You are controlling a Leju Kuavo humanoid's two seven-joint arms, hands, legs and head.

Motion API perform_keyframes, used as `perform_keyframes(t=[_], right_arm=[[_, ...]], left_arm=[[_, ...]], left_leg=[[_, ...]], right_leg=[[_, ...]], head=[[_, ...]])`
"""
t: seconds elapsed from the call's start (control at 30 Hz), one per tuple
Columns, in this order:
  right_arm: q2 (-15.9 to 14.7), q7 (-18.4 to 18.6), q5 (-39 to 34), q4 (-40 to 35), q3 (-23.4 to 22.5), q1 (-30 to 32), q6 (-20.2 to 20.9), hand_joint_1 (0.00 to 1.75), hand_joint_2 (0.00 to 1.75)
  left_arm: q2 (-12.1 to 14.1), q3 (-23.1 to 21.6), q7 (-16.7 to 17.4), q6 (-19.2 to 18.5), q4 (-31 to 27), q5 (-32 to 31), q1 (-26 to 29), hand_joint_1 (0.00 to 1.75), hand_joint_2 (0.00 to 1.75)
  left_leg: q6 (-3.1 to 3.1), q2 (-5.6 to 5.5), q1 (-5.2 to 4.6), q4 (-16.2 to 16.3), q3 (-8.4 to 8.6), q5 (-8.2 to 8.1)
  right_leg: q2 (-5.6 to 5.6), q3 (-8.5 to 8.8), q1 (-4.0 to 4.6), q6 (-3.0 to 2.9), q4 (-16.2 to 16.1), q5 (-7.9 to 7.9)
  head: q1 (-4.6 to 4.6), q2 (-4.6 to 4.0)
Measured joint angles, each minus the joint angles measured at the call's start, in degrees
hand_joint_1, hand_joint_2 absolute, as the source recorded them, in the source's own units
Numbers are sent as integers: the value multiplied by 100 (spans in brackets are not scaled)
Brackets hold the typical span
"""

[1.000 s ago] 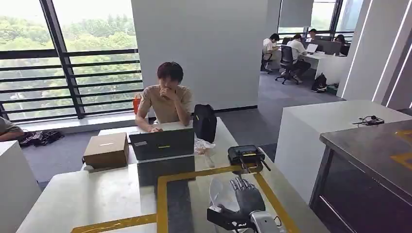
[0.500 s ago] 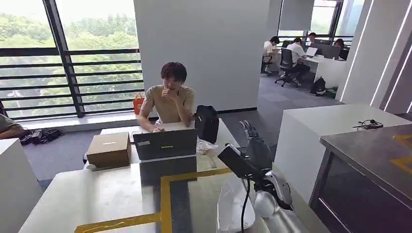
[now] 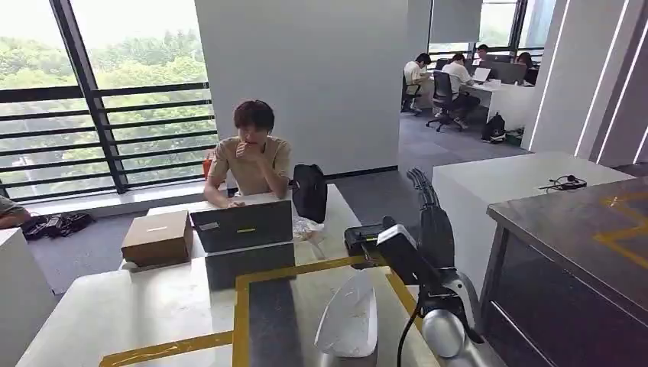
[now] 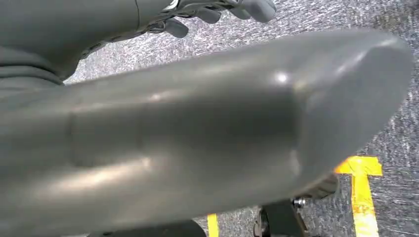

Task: Take the parts from the cabinet and place them on the table.

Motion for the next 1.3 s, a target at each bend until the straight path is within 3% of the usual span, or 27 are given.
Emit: perform_keyframes(t=[0.07,0.1,0.13,0.23,0.27,0.3,0.33,0.4,0.43,0.47,0.53,0.57,0.6,0.67,0.73,0.77,0.8,0.93,0.97,1.0,1.07,1.1,1.13,1.2,1.23,1.27,1.3], right_arm=[[-4,0,0,-90,0,91,-9,0,0],[-11,0,0,-140,0,148,-9,0,0],[-24,-2,2,-203,0,207,-9,0,0],[-55,-4,26,-435,0,303,-11,0,0],[-63,-4,37,-533,0,333,-26,0,0],[-99,-11,46,-632,-2,375,-55,0,0],[-112,-42,79,-713,0,427,-94,0,0],[-166,-144,164,-929,0,567,-256,0,0],[-236,-203,242,-1031,0,632,-384,0,0],[-284,-234,337,-1119,0,706,-521,0,0],[-356,-257,463,-1280,-2,825,-764,0,0],[-372,-282,505,-1342,-2,918,-826,0,0],[-389,-297,522,-1398,-2,1019,-865,0,0],[-420,-299,564,-1499,-2,1167,-929,0,0],[-461,-284,658,-1626,-22,1241,-1012,0,0],[-489,-260,693,-1689,-46,1260,-1062,0,0],[-527,-227,699,-1759,-85,1305,-1105,0,0],[-800,-210,599,-2039,-421,1696,-1401,0,0],[-846,-227,568,-2118,-530,1843,-1465,0,0],[-899,-243,505,-2217,-667,2034,-1502,0,0],[-986,-359,400,-2422,-993,2498,-1547,0,0],[-1008,-426,299,-2520,-1161,2737,-1517,0,0],[-1023,-479,236,-2612,-1323,2968,-1480,0,0],[-1029,-599,101,-2817,-1741,3363,-1434,0,0],[-1036,-636,46,-2898,-1911,3512,-1421,0,0],[-1036,-667,-11,-3016,-2152,3684,-1390,0,0],[-1036,-684,-57,-3107,-2348,3813,-1357,0,0]], left_arm=[[7,2,9,0,0,-31,-9,0,0],[7,0,11,0,0,-46,-10,0,0],[7,0,13,0,0,-55,-12,0,0],[7,0,2,-2,-2,-61,-34,0,0],[29,2,-13,-2,-9,-55,-53,0,0],[22,0,-46,-2,-7,-37,-50,0,0],[20,0,-66,-15,-7,-15,-45,0,0],[24,26,-112,-109,-4,101,-34,0,0],[11,57,-114,-153,4,166,-29,0,0],[15,92,-107,-175,2,225,-32,0,0],[15,177,-105,-177,-2,343,-9,0,0],[9,219,-105,-177,-2,385,7,0,0],[4,264,-105,-177,-2,402,21,0,0],[-2,335,-112,-149,0,468,47,0,0],[-17,400,-133,-101,0,511,68,0,0],[-20,431,-162,-79,-2,546,73,0,0],[-24,450,-192,-76,-2,568,85,0,0],[-33,544,-254,-44,0,583,187,0,0],[-35,573,-258,-13,0,599,209,0,0],[-55,584,-258,9,4,623,240,0,0],[-63,614,-258,33,11,634,270,0,0],[-66,634,-258,33,15,645,281,0,0],[-66,658,-254,33,17,651,286,0,0],[-61,671,-241,33,15,664,294,0,0],[-57,671,-234,33,15,664,293,0,0],[-52,678,-234,35,15,664,288,0,0],[-52,695,-234,35,15,666,280,0,0]], left_leg=[[-7,-1,-8,833,-299,-425],[4,-2,-14,1071,-353,-501],[30,-2,-25,1046,-280,-433],[171,-6,-83,-193,546,127],[225,-6,-116,-640,780,-23],[173,5,-136,-613,812,78],[192,-5,-162,-656,742,89],[278,-7,-183,-663,700,144],[331,11,-110,-741,663,264],[374,13,-116,-763,639,343],[412,30,-112,-761,492,474],[421,43,-115,-755,414,536],[421,53,-115,-744,331,592],[399,60,-112,-706,165,689],[363,66,-111,-649,21,757],[334,68,-111,-604,-14,781],[300,57,-137,-582,-57,808],[144,23,-136,-653,-65,966],[126,-1,-108,-585,-128,840],[100,-4,-107,-361,-212,508],[48,-1,-85,461,-408,-140],[27,-2,-83,832,-464,-296],[18,-2,-82,1007,-437,-272],[16,-2,-72,722,-85,88],[22,-3,-71,369,197,237],[40,-14,-66,-201,631,264],[71,-45,-86,-694,958,11]], right_leg=[[-1,-102,33,-30,0,74],[-1,-155,52,-36,1,114],[0,-208,65,-36,3,159],[6,-365,96,-15,4,310],[3,-393,99,14,7,359],[-4,-391,99,62,-13,407],[-17,-380,93,102,-17,440],[-20,-363,84,189,-101,539],[-17,-392,79,221,-110,571],[-17,-453,76,251,-4,317],[-20,-657,63,318,674,-388],[-20,-760,59,348,1131,-647],[-20,-817,59,372,1501,-750],[-22,-609,42,384,1525,-512],[-26,25,36,364,736,-258],[-32,425,38,335,205,-360],[-32,566,88,281,-57,-480],[-36,478,80,90,-118,-318],[-65,448,55,52,-153,-239],[-65,394,49,-6,-171,-178],[-83,251,53,-7,-172,-67],[-94,176,53,-3,-170,-13],[-101,107,52,9,-168,40],[-116,-50,41,45,-157,154],[-115,-120,35,70,-145,203],[-113,-184,32,105,-122,264],[-112,-225,48,152,-104,302]], head=[[-2,0],[2,0],[0,0],[0,0],[2,0],[4,0],[2,0],[-2,0],[-2,0],[9,0],[13,0],[18,0],[15,0],[17,0],[17,0],[20,0],[13,0],[7,0],[7,-4],[-4,0],[-11,-2],[-11,0],[-15,0],[-15,0],[-13,0],[-15,0],[-13,2]])
